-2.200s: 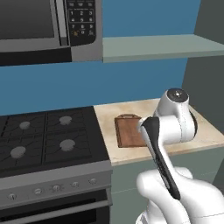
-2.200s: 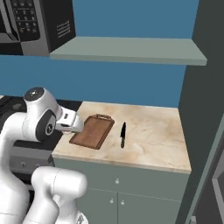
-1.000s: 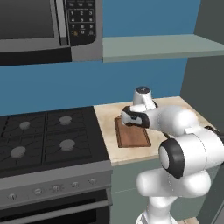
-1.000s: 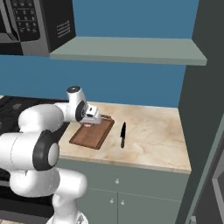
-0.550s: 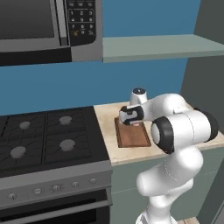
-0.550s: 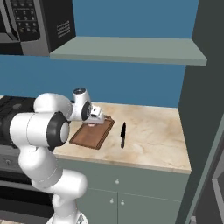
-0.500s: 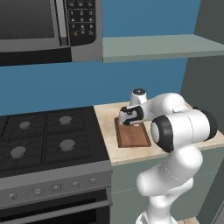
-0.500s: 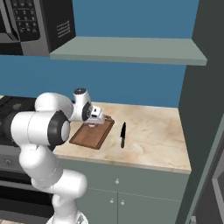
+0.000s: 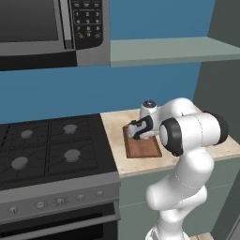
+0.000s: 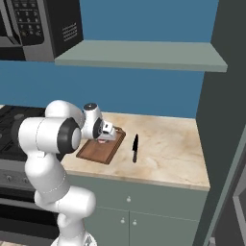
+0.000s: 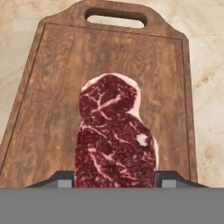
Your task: Retrieve the steak from the fridge and place it on the cutting board.
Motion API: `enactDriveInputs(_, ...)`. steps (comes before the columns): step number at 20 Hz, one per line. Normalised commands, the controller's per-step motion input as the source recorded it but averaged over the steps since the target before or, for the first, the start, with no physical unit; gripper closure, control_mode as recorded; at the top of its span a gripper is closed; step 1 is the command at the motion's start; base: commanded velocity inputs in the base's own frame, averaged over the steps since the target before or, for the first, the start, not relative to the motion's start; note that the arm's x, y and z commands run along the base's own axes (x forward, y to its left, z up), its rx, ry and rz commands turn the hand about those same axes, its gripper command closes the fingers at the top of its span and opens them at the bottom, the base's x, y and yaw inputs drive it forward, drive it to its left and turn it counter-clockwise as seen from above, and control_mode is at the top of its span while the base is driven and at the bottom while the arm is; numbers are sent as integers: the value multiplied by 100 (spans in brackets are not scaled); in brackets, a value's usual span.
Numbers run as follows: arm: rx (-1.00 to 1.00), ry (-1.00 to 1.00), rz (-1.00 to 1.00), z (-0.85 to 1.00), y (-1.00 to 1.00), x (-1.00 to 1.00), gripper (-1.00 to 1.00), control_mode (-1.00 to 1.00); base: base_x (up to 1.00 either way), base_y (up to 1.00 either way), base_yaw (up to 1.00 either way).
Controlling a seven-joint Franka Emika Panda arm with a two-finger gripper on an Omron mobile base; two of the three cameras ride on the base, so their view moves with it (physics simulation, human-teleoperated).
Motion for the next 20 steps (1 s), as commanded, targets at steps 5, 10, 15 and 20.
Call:
enactDriveInputs(5, 2, 0, 0, -12, 0, 0, 100, -100, 0, 0, 0)
enactDriveInputs(10, 1, 0, 0, -9, 0, 0, -100, -100, 0, 0, 0)
enactDriveInputs(15, 0, 0, 0, 0, 0, 0, -100, -100, 0, 0, 0)
enactDriveInputs(20, 0, -1, 0, 19, 0, -14, -100, -100, 0, 0, 0)
